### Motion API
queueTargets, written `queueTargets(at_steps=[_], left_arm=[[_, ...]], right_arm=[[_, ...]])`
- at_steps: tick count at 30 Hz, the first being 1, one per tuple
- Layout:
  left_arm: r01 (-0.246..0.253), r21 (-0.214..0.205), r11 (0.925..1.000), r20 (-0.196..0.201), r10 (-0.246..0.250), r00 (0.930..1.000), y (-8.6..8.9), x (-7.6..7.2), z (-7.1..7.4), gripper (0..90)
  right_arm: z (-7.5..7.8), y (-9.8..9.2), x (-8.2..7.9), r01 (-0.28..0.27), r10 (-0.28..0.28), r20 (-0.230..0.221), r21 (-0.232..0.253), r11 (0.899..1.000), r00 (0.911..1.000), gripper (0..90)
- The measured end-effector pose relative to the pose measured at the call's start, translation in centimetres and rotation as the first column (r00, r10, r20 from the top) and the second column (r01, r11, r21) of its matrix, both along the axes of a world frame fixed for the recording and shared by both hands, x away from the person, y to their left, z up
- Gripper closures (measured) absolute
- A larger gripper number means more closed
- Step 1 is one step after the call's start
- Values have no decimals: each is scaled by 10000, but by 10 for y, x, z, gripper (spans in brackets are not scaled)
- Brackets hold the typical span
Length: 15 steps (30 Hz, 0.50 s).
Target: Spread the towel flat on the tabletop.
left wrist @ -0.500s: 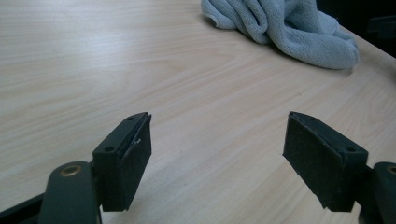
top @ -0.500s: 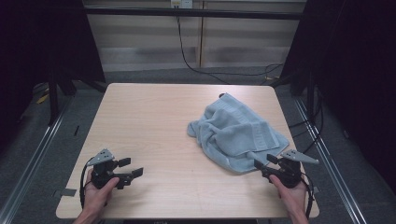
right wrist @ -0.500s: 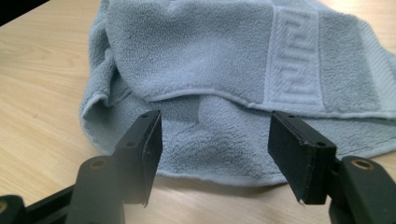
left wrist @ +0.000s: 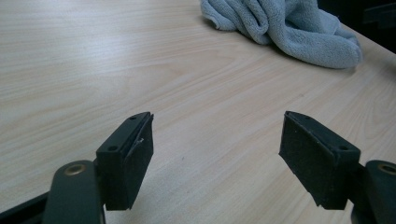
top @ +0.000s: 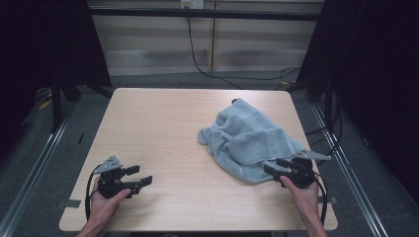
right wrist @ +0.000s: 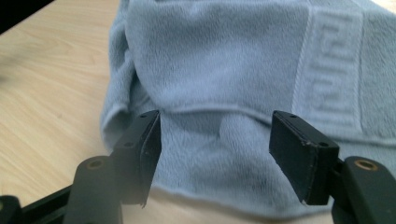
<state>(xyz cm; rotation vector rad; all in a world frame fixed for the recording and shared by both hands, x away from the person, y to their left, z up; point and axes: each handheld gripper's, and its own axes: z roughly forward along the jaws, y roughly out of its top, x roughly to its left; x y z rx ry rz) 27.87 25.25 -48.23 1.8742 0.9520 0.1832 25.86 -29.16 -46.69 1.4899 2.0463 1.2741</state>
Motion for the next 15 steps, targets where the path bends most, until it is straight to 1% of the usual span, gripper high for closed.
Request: queueTargets(at_steps=[2, 3, 5, 6, 8, 11, 13, 14, 15], left_arm=[[-15, -22, 10000, 90, 15, 10000, 1, -1, 1, 257], [-29, -5, 10000, 125, 29, 9999, 1, -2, 2, 258], [-85, 26, 10000, 180, 84, 9998, 2, -2, 2, 261], [-131, 16, 9999, 150, 130, 9998, 2, -2, 2, 263], [-107, 69, 9999, 124, 106, 9999, 0, -1, 1, 264], [-33, 83, 10000, 91, 32, 10000, -1, -1, 1, 263], [26, 109, 9999, 64, -27, 10000, -2, -1, 0, 263], [54, 144, 9999, 51, -55, 10000, -1, -1, 0, 261], [60, 146, 9999, 64, -61, 10000, -1, -1, 0, 261]], right_arm=[[5, 2, 4, -14, 13, 114, 65, 10000, 9999, 411], [8, 4, 8, -197, 195, 131, 87, 9998, 9997, 441], [12, 8, 14, -400, 400, 143, -29, 9992, 9991, 459], [13, 10, 17, -499, 499, 102, -8, 9988, 9987, 465], [14, 16, 25, -740, 740, 45, 64, 9972, 9972, 465], [11, 24, 41, -904, 903, -88, -154, 9958, 9959, 431], [8, 27, 49, -875, 870, -229, -198, 9960, 9959, 412], [5, 28, 54, -901, 893, -258, -338, 9954, 9957, 404], [3, 28, 59, -914, 896, -400, -464, 9947, 9952, 383]])
